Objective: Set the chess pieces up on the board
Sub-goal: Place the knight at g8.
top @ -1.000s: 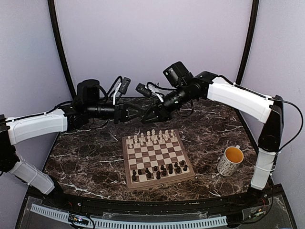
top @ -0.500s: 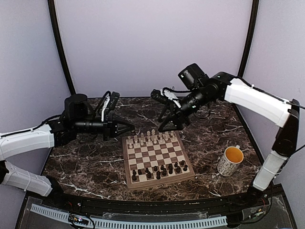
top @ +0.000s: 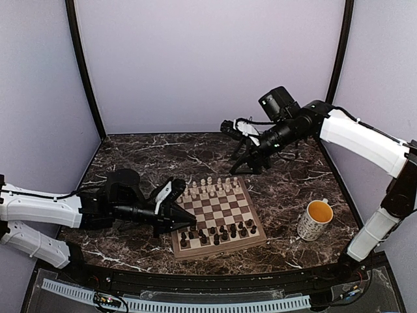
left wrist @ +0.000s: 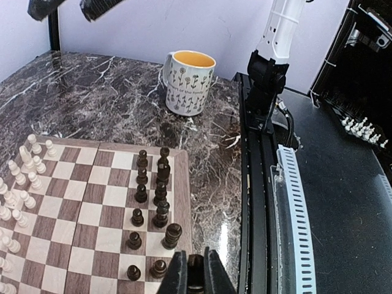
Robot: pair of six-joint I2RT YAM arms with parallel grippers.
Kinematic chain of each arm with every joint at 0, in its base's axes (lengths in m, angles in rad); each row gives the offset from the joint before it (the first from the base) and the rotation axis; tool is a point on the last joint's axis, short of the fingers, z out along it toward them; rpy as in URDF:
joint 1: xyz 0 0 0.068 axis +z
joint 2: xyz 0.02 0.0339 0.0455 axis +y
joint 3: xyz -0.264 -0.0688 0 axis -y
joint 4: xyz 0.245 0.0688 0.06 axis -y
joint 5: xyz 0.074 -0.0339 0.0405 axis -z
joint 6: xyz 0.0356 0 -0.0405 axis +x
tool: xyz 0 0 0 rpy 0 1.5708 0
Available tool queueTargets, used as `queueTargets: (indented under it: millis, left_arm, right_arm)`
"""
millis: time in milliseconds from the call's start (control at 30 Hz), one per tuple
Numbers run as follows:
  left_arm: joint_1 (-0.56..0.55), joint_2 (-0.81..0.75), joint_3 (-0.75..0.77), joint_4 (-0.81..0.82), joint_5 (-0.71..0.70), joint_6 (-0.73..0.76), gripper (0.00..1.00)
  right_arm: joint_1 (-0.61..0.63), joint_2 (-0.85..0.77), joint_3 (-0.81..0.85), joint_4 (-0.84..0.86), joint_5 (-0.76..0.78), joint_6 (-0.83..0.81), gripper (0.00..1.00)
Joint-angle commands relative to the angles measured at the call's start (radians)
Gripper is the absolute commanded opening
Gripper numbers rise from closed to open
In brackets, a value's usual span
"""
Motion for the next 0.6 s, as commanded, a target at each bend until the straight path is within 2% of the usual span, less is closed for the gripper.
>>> queueTargets:
  millis: [0,267,567]
  left_arm:
    - [-0.045,0.032,-0.061,0.109,-0.094,-0.003,0.0]
    - [-0.115,0.073,-0.132,0.19,-0.253,-0.004,0.0]
    - [-0.137,0.126,-0.188,0.307,-0.325,-0.017,0.0]
  right_arm:
    - [-0.004,0.018,0.013,0.028,-0.005,-0.004,0.59]
    - [-0.004,0.027,0.014,0.026,-0.01,-0.004,0.59]
    - [-0.004,0.033,0.015,0.026,-0.018,-0.004,0.59]
